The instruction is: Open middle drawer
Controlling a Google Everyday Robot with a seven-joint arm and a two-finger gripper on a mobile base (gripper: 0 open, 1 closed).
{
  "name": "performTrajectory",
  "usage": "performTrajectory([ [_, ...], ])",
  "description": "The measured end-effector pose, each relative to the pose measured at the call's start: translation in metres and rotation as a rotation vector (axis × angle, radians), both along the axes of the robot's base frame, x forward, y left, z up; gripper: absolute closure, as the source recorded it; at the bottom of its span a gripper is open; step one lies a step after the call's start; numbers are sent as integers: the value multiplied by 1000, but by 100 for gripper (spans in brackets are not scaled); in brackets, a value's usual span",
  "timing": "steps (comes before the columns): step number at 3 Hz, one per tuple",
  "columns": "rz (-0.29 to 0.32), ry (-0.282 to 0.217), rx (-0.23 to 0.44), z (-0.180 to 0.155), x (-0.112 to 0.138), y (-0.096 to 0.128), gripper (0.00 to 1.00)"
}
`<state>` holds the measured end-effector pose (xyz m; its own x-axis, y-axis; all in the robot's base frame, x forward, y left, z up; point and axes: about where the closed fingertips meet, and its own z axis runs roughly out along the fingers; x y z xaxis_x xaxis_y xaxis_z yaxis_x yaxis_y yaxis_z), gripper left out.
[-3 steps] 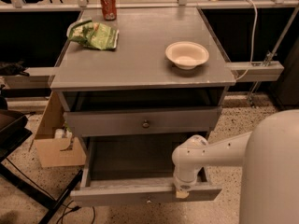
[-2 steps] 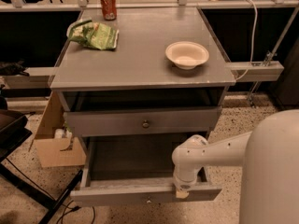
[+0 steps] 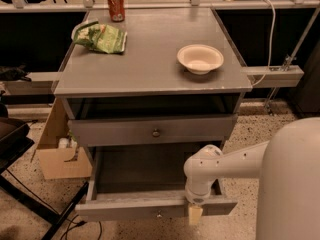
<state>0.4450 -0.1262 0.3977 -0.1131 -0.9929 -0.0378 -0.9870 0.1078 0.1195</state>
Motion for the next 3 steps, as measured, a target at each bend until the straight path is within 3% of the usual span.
performTrajectory([
  [1,0,3,12,-2,-2,-1,0],
  [3,-45,82,33,-17,-43,-22,43],
])
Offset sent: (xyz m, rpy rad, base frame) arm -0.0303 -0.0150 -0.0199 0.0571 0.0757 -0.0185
